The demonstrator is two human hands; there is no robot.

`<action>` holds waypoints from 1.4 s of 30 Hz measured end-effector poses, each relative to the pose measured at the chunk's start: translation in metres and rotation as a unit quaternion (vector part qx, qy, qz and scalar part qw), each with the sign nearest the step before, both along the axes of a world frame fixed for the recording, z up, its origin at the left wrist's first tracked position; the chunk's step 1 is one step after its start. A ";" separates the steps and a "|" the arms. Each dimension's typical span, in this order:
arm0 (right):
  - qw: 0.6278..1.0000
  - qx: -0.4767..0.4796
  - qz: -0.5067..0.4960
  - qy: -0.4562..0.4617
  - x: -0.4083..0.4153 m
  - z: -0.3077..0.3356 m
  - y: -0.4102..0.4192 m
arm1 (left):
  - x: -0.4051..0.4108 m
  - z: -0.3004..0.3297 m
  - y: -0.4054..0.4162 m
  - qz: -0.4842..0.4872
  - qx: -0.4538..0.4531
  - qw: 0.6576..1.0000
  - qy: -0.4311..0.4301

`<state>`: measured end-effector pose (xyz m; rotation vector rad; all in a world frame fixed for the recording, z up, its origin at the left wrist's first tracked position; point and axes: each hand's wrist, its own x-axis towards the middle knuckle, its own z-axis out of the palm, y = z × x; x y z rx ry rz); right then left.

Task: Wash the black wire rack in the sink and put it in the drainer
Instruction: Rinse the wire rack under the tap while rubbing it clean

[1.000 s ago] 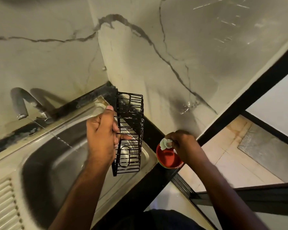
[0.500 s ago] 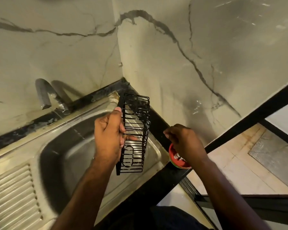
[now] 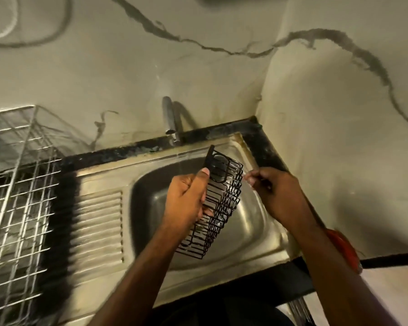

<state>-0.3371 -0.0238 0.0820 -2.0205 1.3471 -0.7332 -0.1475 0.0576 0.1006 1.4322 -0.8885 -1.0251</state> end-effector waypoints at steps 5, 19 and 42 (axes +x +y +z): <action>0.998 -0.032 0.047 -0.023 0.042 0.011 -0.001 | 0.029 -0.010 0.010 0.022 0.019 0.999 -0.019; 0.947 0.049 0.294 0.123 0.113 -0.012 0.001 | 0.079 -0.026 0.019 -0.046 0.085 0.982 -0.162; 0.968 0.248 0.029 -0.001 0.153 -0.047 -0.058 | 0.116 -0.099 -0.040 0.002 0.109 0.977 -0.186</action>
